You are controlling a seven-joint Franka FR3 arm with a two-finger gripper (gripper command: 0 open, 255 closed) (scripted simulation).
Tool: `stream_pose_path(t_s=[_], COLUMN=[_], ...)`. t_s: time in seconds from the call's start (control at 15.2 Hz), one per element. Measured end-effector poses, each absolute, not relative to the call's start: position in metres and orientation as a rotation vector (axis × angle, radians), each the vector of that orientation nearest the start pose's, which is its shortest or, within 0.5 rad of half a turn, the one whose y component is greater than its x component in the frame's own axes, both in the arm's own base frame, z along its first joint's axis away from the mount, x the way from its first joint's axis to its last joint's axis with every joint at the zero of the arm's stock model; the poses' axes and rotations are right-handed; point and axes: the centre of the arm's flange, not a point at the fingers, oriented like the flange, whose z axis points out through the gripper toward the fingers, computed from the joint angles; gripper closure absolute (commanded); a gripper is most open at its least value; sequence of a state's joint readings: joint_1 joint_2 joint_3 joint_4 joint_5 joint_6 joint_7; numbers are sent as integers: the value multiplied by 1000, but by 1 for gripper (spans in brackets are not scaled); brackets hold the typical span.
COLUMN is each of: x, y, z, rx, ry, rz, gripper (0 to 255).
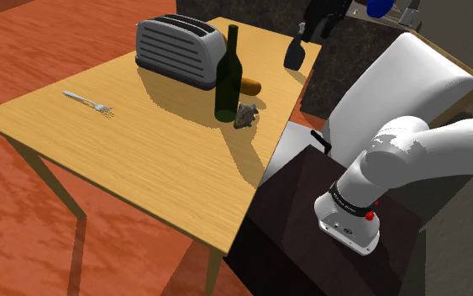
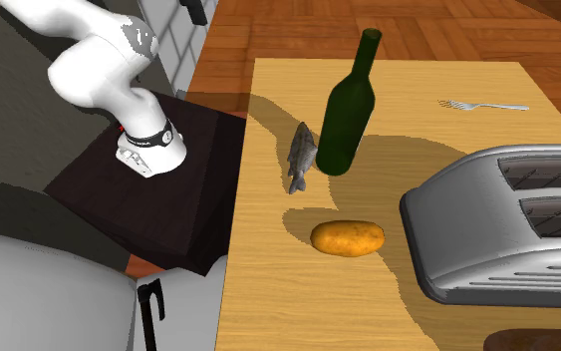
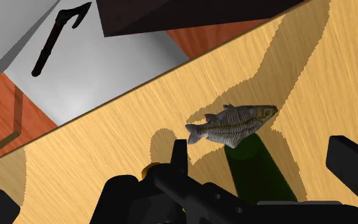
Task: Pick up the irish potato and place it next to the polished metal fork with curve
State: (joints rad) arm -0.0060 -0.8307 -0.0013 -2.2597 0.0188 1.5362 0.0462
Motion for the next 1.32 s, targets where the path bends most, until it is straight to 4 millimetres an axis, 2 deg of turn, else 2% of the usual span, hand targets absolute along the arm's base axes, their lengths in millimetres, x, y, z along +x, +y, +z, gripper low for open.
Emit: stream_pose_path(t_s=[0.07,0.26,0.99,1.32], x=[290,308,409,458], y=[0,-13,-78,-98], z=[646,631,537,496], rx=[-3114,-3114,-3103,-3092], ry=[80,38,-183,-285], rz=[-167,-149,-62,-22], gripper=[0,0,0,0])
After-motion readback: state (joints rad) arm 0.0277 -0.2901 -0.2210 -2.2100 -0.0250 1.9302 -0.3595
